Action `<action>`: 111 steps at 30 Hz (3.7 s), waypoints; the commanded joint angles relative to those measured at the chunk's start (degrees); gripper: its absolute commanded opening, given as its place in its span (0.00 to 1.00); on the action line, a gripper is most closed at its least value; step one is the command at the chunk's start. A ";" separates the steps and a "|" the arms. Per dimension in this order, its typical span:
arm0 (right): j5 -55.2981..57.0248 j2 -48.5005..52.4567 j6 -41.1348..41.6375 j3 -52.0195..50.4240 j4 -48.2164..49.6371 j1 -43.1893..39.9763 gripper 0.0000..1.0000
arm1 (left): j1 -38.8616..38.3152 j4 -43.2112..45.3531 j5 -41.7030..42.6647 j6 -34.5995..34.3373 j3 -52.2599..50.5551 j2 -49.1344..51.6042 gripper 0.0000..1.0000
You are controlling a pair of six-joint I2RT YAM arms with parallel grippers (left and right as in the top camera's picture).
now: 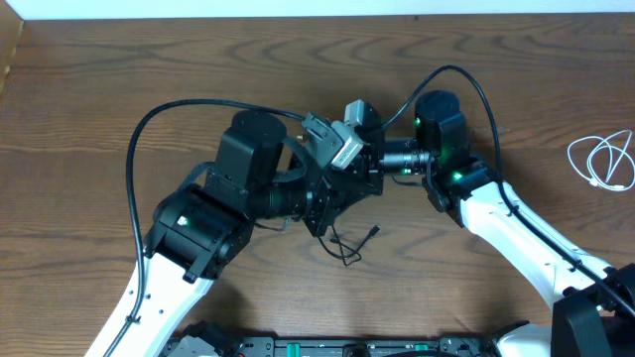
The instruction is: Untangle cables
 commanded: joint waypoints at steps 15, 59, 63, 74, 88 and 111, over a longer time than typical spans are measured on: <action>33.24 -3.39 0.92 4.20 -28.26 -8.17 0.01 | 0.00 -8.96 -29.14 0.94 1.33 2.47 0.54; 69.37 -13.64 -1.95 33.97 -44.24 -18.93 0.01 | 0.00 -4.61 -17.46 -4.00 1.33 23.85 0.56; 72.81 -9.18 -2.21 33.99 -45.03 -25.40 0.01 | 0.00 -4.79 -17.49 -4.00 1.33 23.85 0.56; 72.63 -6.38 7.67 33.99 -39.87 -48.48 0.01 | 0.00 -5.88 -17.46 -4.00 1.33 23.85 0.56; 51.12 0.15 16.33 33.97 -46.29 -59.12 0.68 | 0.00 -7.50 -21.46 -4.02 1.33 23.85 0.56; 68.17 10.14 25.99 33.92 -61.33 -63.78 0.64 | 3.23 -11.52 -26.91 -7.74 1.33 23.85 0.57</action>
